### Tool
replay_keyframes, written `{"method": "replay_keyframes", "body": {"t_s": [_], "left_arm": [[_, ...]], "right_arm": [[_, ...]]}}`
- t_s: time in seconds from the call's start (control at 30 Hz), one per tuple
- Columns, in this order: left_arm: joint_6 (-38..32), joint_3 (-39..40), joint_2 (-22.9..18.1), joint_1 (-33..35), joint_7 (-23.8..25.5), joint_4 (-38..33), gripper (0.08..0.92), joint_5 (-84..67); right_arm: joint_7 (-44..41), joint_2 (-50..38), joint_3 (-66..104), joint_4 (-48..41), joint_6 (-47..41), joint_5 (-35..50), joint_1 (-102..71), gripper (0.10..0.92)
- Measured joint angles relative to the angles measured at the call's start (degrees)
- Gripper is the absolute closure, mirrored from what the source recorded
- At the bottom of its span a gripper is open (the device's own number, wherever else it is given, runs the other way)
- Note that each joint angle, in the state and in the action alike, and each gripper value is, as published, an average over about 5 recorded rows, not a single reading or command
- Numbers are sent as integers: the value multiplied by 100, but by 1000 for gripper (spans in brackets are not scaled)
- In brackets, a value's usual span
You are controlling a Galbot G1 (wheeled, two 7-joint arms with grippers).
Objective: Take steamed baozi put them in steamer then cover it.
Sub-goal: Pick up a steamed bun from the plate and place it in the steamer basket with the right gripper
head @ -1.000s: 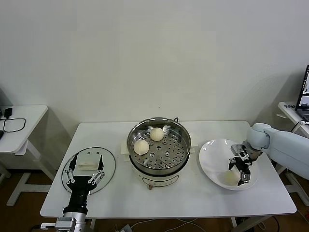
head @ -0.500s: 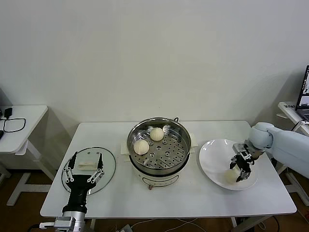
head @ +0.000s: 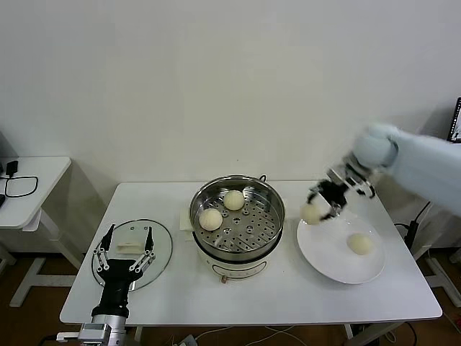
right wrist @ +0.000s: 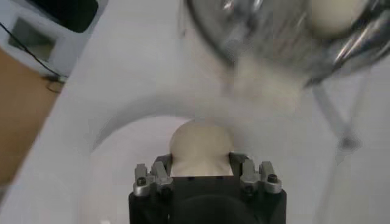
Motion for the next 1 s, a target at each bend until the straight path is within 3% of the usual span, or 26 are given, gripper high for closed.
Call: {"method": "replay_keyframes", "body": {"t_s": [0.6, 1.0], "left_arm": [[-12, -43, 6, -18, -16, -1, 177, -22], [-22, -69, 7, -13, -66, 37, 177, -32]], "right_arm": [[284, 1629, 12, 543, 1900, -1402, -26, 382], [251, 2115, 83, 473, 2506, -2279, -652, 379]]}}
